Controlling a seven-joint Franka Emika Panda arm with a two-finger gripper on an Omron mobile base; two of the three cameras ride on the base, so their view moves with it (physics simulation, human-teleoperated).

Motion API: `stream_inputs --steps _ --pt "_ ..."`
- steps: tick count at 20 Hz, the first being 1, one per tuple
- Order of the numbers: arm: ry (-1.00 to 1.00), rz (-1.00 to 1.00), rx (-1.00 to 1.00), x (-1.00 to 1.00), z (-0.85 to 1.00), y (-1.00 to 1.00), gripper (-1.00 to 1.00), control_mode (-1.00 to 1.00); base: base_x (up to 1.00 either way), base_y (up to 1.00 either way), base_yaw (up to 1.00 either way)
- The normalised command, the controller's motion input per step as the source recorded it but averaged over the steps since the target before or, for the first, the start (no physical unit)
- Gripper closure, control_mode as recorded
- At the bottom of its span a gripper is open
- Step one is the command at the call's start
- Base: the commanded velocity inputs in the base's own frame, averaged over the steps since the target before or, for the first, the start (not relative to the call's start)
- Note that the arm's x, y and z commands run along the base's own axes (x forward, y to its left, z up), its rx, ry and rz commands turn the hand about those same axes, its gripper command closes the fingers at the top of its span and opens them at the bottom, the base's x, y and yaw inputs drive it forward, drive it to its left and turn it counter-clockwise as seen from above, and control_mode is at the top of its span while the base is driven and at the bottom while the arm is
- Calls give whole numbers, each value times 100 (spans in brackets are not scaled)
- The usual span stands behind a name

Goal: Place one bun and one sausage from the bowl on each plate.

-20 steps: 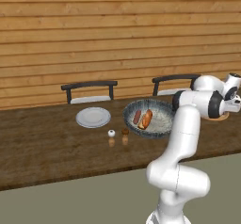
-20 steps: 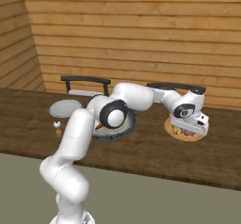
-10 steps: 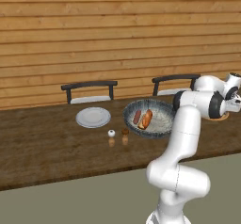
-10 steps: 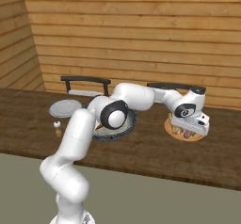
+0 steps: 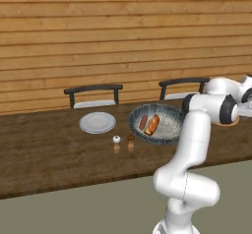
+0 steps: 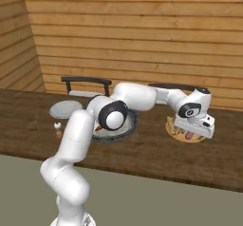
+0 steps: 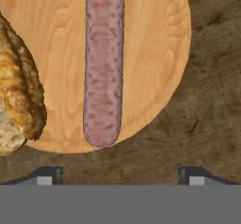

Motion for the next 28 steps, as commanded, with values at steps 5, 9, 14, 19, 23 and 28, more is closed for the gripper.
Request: stream_inputs --steps 5,9,14,19,23,28 --pt "0 -7 0 -53 56 27 -100 -100 0 0 0" --pt "0 0 0 -11 39 91 -100 -100 0 0 0" --pt "0 0 1 -15 33 75 -100 -100 0 0 0" --pt "-3 0 4 0 22 91 -100 -100 0 0 0" --pt "0 0 4 0 11 96 -100 -100 0 0 0" --pt "2 0 6 7 5 99 -100 -100 0 0 0"
